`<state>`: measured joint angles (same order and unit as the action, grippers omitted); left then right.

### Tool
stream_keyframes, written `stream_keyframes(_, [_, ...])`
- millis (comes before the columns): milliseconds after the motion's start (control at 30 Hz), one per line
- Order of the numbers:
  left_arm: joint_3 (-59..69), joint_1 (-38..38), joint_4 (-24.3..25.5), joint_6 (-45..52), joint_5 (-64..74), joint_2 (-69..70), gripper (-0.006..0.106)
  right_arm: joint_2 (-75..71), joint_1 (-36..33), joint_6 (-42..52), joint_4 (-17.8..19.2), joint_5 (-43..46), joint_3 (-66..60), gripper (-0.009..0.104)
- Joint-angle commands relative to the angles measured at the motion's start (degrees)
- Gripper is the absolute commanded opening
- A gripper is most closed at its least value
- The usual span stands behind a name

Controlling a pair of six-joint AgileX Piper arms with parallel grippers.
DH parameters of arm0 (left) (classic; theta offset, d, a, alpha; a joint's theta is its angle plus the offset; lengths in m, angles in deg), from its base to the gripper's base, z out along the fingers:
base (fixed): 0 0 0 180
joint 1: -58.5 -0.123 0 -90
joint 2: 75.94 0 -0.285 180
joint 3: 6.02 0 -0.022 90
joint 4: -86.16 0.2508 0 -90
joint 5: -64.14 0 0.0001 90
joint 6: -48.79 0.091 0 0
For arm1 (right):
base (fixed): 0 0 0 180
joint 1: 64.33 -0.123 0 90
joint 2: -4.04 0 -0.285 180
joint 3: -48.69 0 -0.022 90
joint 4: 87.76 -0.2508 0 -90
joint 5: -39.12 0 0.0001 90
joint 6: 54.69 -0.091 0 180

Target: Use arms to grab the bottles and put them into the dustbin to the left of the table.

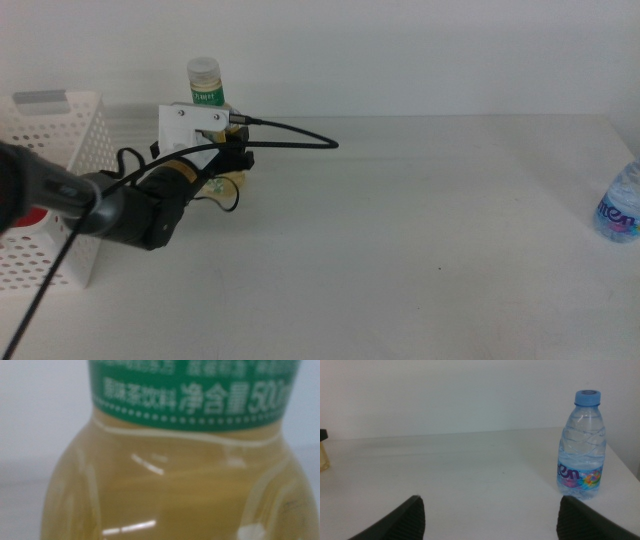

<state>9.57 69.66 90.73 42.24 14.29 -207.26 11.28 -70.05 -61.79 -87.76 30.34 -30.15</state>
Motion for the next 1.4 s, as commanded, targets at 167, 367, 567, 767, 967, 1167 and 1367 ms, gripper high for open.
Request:
stream_keyframes(167, [9.4, 0.0, -0.7, -0.9, -2.4, 17.0, -0.005, -1.6, 0.3, 0.4, 0.3, 4.4, 0.4, 0.07])
stream_keyframes(367, [13.1, 0.0, -0.4, -1.2, 11.6, 28.9, -0.005, -1.6, 0.3, 0.4, 0.3, 4.4, 0.4, 0.07])
stream_keyframes(567, [13.1, 0.0, 0.1, -1.2, 25.6, 39.2, -0.005, -1.6, 0.3, 0.4, 0.3, 4.4, 0.4, 0.07])
stream_keyframes(767, [13.1, 0.0, 0.1, -2.5, 38.1, 48.2, -0.005, -1.6, 0.3, 0.4, 0.3, 4.4, 0.4, 0.07])
stream_keyframes(967, [9.8, 0.0, 0.0, -2.7, 56.1, 55.0, -0.005, -1.6, 0.3, 0.4, 0.3, 4.4, 0.4, 0.07])
stream_keyframes(1167, [2.6, -2.1, -0.3, 0.9, 71.2, 55.1, -0.005, -1.6, 0.3, 0.4, 0.3, 4.4, 0.4, 0.07])
stream_keyframes(1367, [-5.5, -11.4, -8.5, 11.5, 80.0, 52.8, -0.005, -1.6, 0.3, 0.4, 0.3, 4.4, 0.4, 0.07])
